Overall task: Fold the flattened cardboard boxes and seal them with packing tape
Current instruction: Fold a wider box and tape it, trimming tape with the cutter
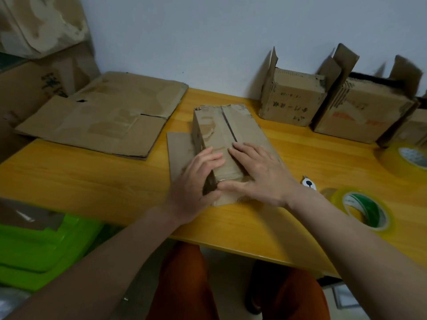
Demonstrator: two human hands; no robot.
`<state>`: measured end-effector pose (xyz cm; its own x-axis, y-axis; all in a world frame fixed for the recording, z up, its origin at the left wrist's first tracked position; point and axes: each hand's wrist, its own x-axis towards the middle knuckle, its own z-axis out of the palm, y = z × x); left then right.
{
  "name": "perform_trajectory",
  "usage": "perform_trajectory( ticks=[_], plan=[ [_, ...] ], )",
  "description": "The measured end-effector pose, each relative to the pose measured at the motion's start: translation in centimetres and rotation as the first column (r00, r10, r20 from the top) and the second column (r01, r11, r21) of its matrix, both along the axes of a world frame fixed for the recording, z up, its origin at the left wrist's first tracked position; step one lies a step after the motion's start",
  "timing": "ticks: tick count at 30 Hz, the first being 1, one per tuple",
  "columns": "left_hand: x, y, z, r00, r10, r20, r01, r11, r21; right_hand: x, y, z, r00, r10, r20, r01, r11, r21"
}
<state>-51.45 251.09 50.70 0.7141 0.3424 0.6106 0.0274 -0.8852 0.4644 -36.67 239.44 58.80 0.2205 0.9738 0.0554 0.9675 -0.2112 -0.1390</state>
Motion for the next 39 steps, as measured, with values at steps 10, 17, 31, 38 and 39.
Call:
perform_trajectory(
  ticks=[10, 17, 31, 38, 39],
  plan=[
    [-0.5, 0.6, 0.0, 0.995, -0.078, -0.069, 0.074, 0.996, -0.057, -0.3, 0.3, -2.0, 0.978, 0.014, 0.208, -0.047, 0.987, 0.156],
    [3.5, -2.1, 3.9, 0.920, 0.366, 0.138, -0.272, 0.852, -0.448, 3.5, 0.7, -0.7, 0.993, -0.108, -0.055, 0.119, 0.958, 0.261],
    [6.6, -1.5, -0.7, 0.932, 0.253, 0.261, -0.075, 0.836, -0.544, 4.7, 1.3, -4.7, 0.593, 0.037, -0.805, 0.541, 0.722, 0.432],
    [4.0, 0.1, 3.5, 0.987, 0.157, -0.042, -0.147, 0.749, -0.647, 2.9, -1.6, -4.4, 0.739, -0.013, -0.674, 0.337, 0.873, 0.353],
    [4.1, 0.1, 4.0, 0.976, 0.211, -0.060, -0.198, 0.729, -0.656, 2.4, -1.8, -4.5, 0.748, 0.011, -0.663, 0.317, 0.873, 0.372]
  ],
)
